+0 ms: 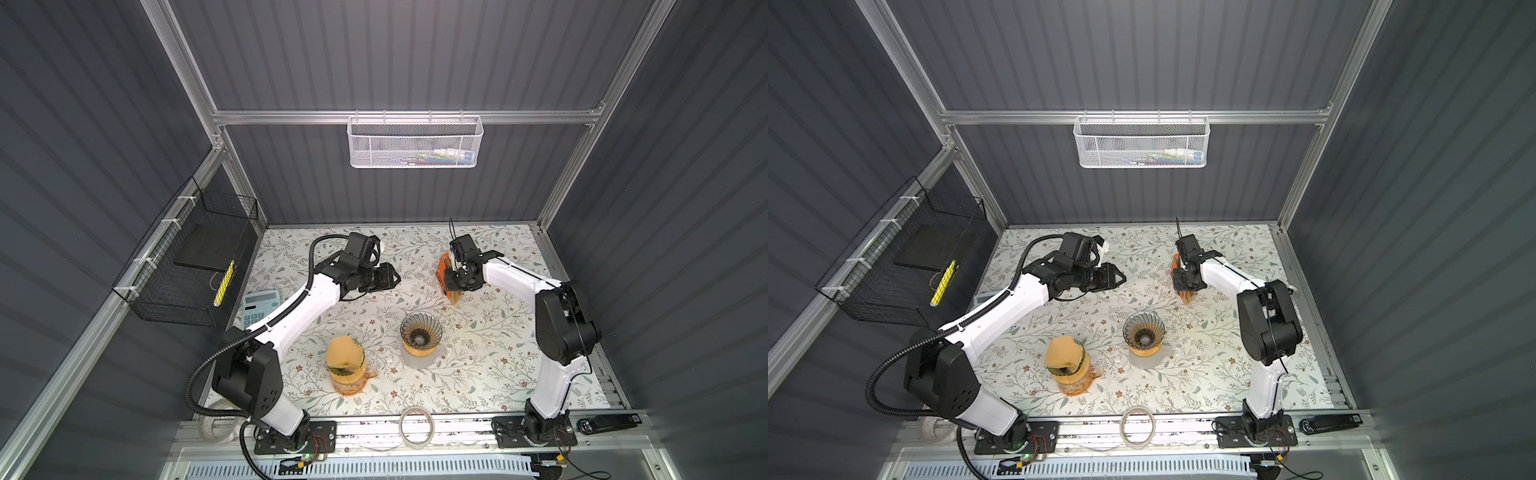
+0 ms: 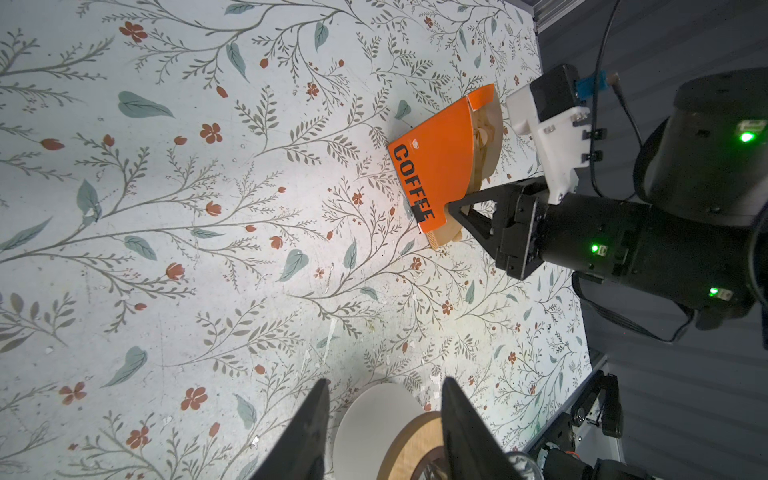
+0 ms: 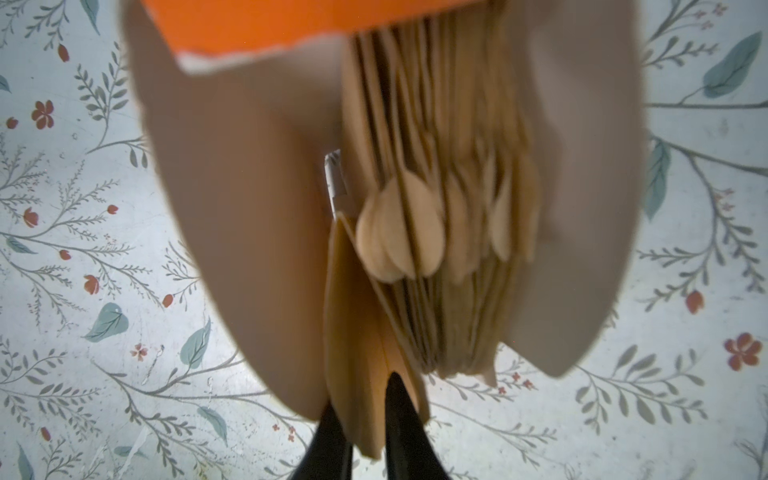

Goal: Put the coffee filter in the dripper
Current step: 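Pull the brown paper filter up out of the box with the right gripper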

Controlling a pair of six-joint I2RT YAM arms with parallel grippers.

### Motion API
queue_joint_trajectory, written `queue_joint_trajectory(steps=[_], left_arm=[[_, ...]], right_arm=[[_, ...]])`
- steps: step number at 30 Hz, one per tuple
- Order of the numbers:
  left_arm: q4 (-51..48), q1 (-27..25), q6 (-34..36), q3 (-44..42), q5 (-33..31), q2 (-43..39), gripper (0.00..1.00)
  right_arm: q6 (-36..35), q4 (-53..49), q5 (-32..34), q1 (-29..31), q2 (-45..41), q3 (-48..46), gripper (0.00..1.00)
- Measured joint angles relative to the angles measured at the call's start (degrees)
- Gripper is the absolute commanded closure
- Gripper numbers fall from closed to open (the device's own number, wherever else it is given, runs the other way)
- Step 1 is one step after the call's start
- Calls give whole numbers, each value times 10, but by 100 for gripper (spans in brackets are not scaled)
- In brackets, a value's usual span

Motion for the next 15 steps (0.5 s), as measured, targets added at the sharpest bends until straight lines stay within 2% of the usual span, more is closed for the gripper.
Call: queue_joint_trajectory(steps=[7,9,13,15], left_arm=[[0,2,0,0,2,0,55],[0,3,0,0,2,0,55],[0,3,0,0,2,0,55],[0,3,0,0,2,0,56]], right_arm=[[0,-1,1,0,14,8,82],[0,-2,1,0,18,10,86],[-5,-3,3,0,21,12,100],[-2,-4,3,0,21,14,100]])
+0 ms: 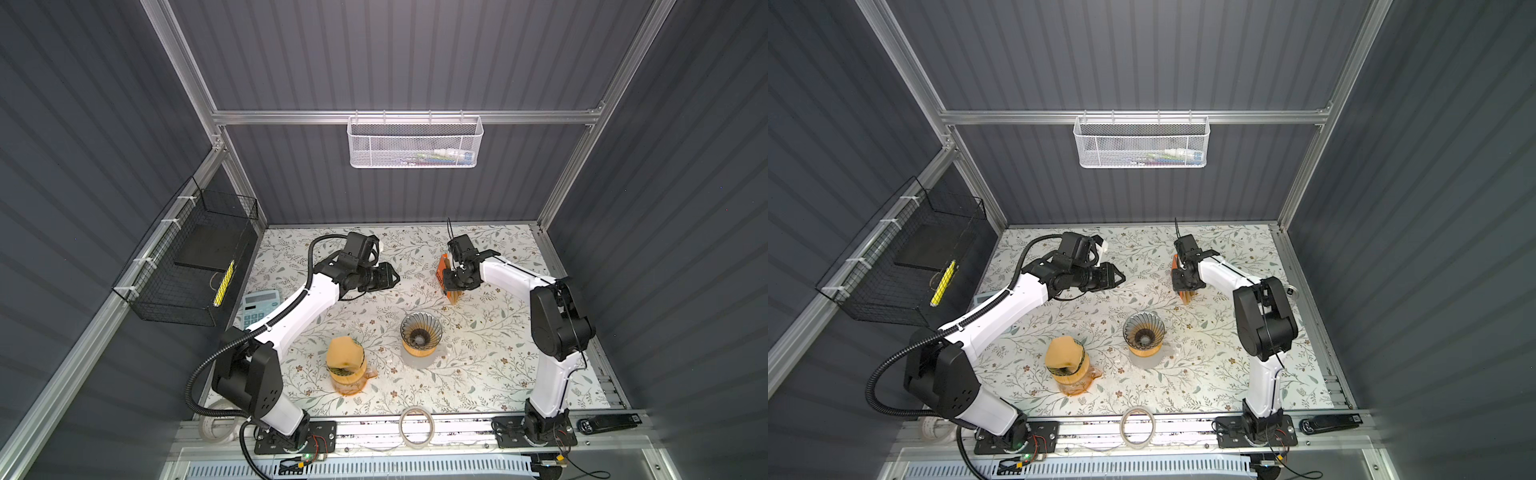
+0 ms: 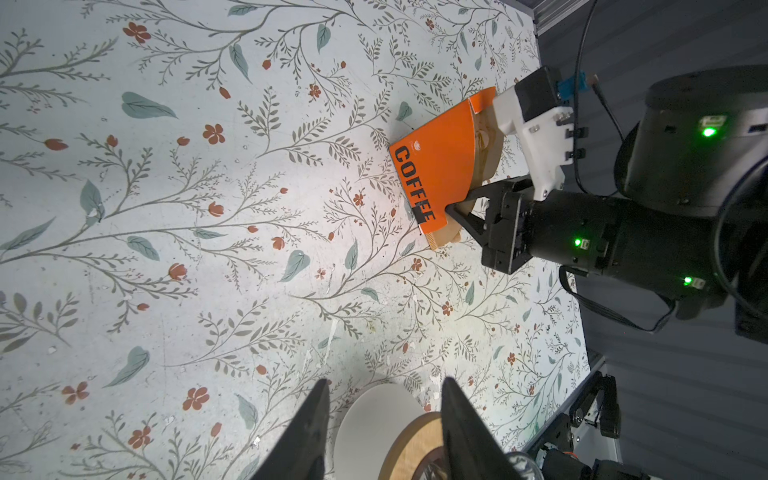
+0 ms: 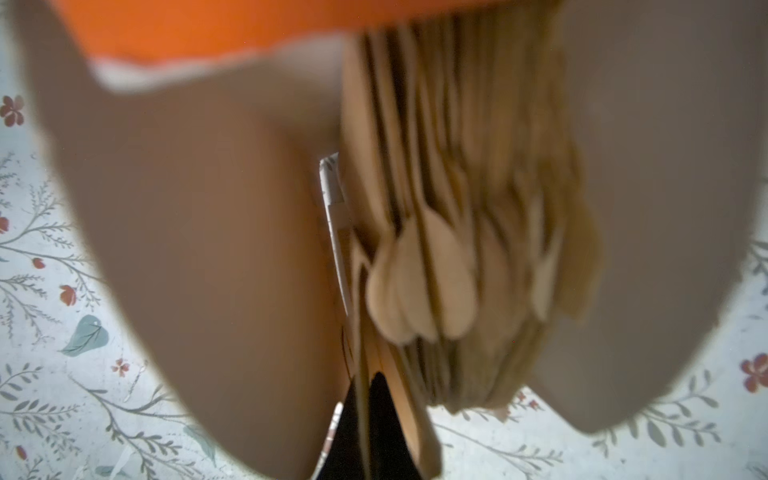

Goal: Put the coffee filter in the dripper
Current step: 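Pull the brown paper filter up out of the box with the right gripper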

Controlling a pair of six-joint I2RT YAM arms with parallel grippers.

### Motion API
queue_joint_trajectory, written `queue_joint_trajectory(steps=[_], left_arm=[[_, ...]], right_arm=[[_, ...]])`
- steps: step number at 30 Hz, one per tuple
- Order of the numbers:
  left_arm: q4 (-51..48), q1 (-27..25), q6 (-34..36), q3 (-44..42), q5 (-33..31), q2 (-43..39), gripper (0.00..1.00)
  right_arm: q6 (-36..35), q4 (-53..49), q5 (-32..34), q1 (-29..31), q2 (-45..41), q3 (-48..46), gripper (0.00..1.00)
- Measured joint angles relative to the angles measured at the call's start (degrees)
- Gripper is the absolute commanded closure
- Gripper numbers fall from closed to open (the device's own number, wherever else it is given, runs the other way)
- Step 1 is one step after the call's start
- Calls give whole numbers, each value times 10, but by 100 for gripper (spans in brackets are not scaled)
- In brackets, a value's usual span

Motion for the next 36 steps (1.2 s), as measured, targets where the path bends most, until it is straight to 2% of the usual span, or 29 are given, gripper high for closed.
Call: queue_joint_trajectory(steps=[11,36], left_arm=[[0,1,0,-3,2,0,55],[5,1,-6,-33,0,-24,56]], right_arm=[[3,-12,-7,0,-5,2,100],[21,-24,-31,0,-94,-52,100]])
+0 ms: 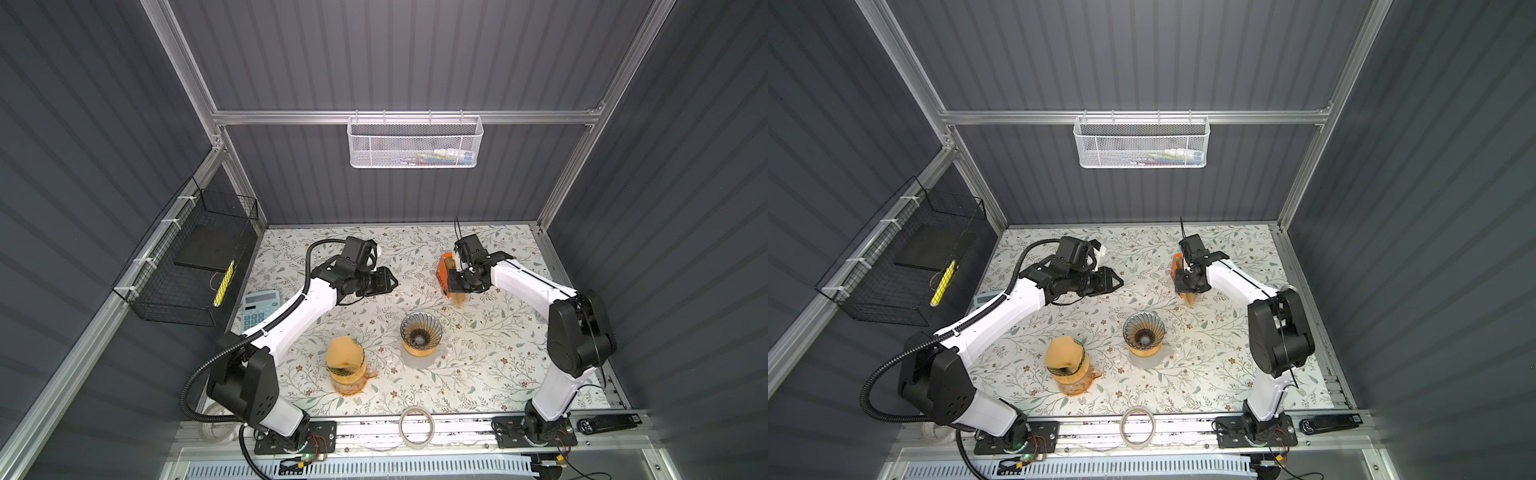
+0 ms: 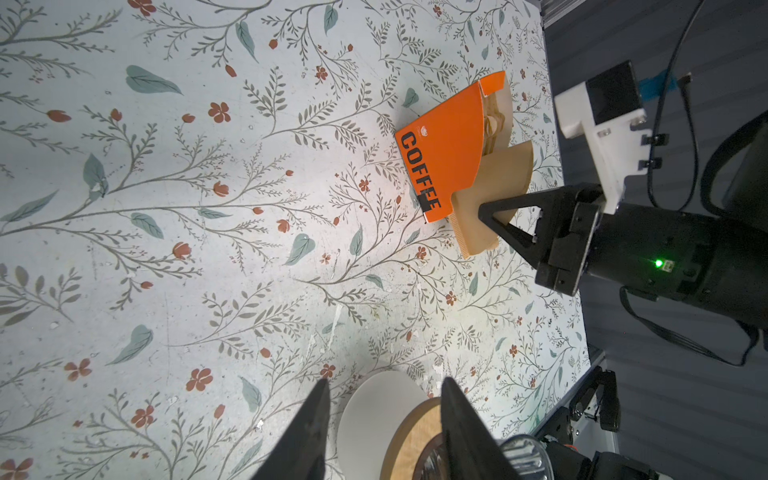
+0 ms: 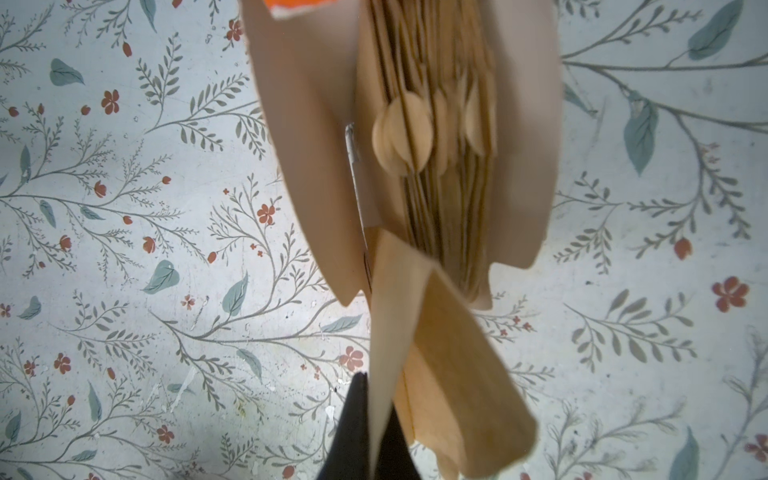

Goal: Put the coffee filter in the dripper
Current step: 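Pull the brown paper filter up out of the box with the right gripper, then carry the paper filter over the glass dripper with the right gripper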

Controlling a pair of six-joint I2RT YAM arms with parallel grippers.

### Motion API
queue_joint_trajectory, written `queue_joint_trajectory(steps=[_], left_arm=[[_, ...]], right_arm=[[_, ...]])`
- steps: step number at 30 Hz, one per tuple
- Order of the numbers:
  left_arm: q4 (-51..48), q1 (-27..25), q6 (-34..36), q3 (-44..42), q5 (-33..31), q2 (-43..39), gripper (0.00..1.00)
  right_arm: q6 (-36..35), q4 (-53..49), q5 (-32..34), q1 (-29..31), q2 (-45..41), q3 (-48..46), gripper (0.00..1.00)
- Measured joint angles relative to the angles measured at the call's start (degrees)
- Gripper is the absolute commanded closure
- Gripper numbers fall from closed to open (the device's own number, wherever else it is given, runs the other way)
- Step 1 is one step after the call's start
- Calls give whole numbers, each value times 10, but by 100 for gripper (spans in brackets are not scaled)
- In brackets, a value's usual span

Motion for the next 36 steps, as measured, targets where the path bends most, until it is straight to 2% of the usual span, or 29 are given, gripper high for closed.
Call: queue_joint_trajectory(steps=[25,31,36], left_arm=[[-2,0,0,-23,0,-54,56],[-9,0,0,-28,-1,-72,56],[-24,0,5,-28,-5,-72,57]], right_arm=[[29,-35,-16,20,-141,-47,100],[32,-68,-32,30,-184,-40,100],[25,-107,-45,40,-211,4,100]])
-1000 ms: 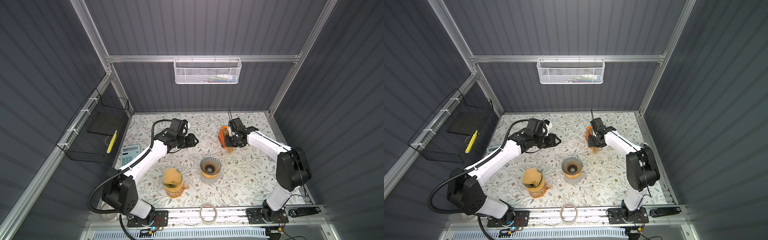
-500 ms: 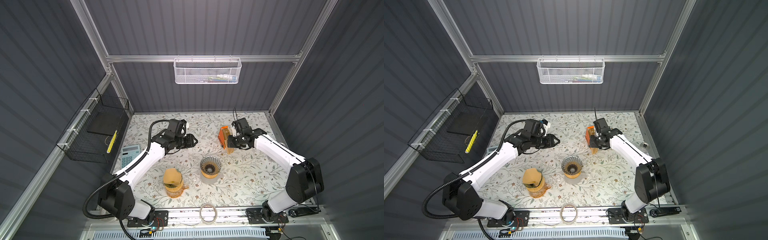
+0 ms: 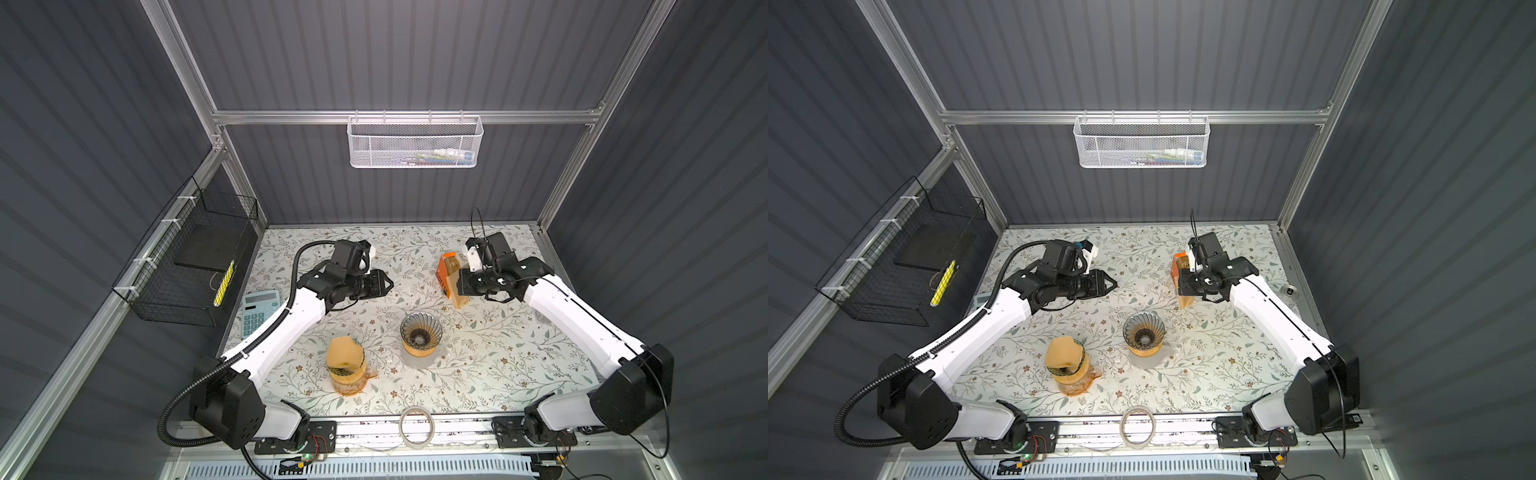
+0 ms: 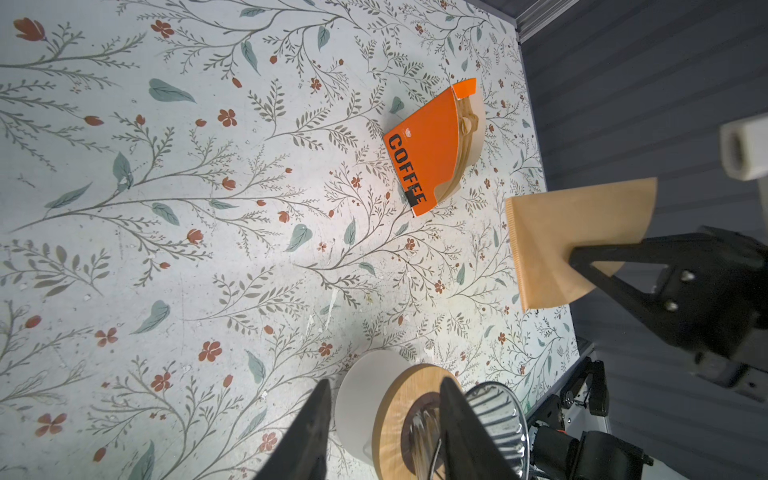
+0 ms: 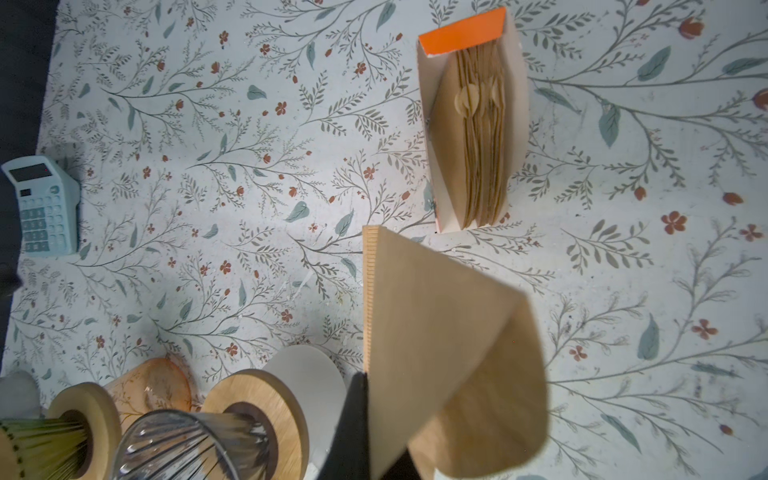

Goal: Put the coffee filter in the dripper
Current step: 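Carry the paper filter over the glass dripper with the right gripper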

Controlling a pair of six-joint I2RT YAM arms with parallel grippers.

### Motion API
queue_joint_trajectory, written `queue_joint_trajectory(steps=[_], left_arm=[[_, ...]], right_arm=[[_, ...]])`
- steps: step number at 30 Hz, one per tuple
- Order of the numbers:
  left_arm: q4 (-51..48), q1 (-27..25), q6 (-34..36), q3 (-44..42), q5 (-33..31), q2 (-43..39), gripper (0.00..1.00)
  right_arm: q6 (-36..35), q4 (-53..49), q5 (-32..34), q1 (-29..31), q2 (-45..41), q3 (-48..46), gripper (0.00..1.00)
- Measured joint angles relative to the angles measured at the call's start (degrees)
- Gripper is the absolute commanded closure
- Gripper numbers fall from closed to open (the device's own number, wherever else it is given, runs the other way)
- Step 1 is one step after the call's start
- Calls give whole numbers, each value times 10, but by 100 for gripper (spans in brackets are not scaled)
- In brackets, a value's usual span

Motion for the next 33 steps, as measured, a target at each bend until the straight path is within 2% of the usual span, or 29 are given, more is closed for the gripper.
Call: queue_joint_trajectory(steps=[10,15,24,33], left_arm=[[-36,0,13,13,-22,-8,57],[-51,0,22,35,-30,-12,57],[-67,0,24,38,-37,-30,57],[-73,0,24,38,-41,-32,57]], right_arm=[[-18,-61,-24,29,-54,48,100],[-29,-100,-24,75,-60,55,100],[-30,-164,-21,163,-61,56,100],[-30,-191,-22,201,-24,56,100]])
